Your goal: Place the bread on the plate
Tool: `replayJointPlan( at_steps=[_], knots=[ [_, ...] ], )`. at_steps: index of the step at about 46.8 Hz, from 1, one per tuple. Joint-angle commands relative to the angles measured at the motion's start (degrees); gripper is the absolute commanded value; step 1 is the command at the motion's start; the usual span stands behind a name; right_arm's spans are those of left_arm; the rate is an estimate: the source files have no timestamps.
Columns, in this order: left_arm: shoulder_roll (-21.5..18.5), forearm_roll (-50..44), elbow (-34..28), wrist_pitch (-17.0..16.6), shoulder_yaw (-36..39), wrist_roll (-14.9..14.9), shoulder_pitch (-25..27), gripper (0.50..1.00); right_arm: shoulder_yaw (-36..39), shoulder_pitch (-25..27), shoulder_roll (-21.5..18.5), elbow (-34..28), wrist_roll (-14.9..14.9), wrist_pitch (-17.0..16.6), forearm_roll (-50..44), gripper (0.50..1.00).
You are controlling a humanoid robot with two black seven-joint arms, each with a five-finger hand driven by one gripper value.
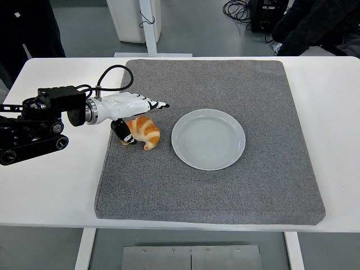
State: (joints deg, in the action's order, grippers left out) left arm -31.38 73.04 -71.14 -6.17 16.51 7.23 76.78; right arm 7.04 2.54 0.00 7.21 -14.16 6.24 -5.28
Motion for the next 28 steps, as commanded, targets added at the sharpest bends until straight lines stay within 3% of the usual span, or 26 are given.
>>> replayJointPlan(
  at_steps=[1, 18, 28],
  knots=[
    [0.09, 0.09, 0.03, 0.02, 0.1, 0.06, 0.04, 0.954, -0.01, 0.0, 0.0, -0.09, 0.01, 0.0, 0.0, 1.0],
    [1.4, 0.79, 1.26, -2.35, -0.16, 0.15, -2.95, 0.936, 0.08, 0.36, 0.0, -0.18, 0.01, 0.09, 0.0, 1.0],
    [2.28, 0.79, 2.75, -3.76, -0.33, 0.15, -3.65, 0.863, 0.08, 0.53, 0.0, -0.18, 0.01, 0.09, 0.0, 1.0]
  ],
)
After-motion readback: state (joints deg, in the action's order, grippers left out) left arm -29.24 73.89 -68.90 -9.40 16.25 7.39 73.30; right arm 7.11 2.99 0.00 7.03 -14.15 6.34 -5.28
